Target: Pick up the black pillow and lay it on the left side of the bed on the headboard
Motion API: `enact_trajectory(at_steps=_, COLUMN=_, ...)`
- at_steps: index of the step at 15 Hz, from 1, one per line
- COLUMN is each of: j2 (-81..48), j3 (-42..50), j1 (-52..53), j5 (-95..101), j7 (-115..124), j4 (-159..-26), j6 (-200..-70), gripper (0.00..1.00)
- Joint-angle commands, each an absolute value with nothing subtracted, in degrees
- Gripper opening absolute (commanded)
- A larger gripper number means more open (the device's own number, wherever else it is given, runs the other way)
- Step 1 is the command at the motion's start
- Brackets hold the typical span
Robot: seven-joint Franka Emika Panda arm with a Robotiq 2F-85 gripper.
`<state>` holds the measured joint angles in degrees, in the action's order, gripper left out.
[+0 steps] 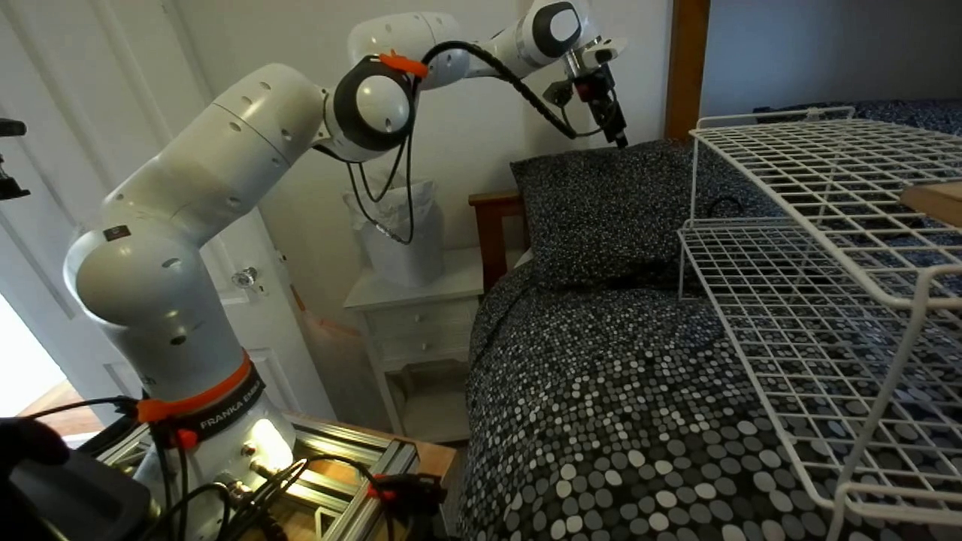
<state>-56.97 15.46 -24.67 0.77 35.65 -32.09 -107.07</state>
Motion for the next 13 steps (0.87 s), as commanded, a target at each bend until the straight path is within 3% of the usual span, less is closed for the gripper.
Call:
enact_trajectory(at_steps=1, j2=-54.26, j3=19.03, j1=-20.62, j5=6.55, j7=34.14, j4=-36.67, j6=-101.02, gripper=1.0)
enact_trajectory(at_steps=6, j2=-50.83, j3=21.32, j1=-15.27, j5=14.35, j7=26.33, j4=-43.83, j6=-99.09, gripper=1.0)
enact_trajectory(at_steps=9, j2=-46.81, j3=20.87, j1=-13.5, j5=17.77, j7=18.78, j4=-51.55, j6=-105.37, gripper=1.0)
enact_trajectory(at_steps=10, j2=-52.02, j3=20.72, j1=-15.15, j5=15.59, j7=22.73, j4=-42.58, j6=-101.7, gripper=1.0)
enact_trajectory(at_steps=13, j2=-49.58, j3=20.74, j1=-14.31, j5=16.68, j7=19.81, j4=-46.78, j6=-103.91, gripper=1.0)
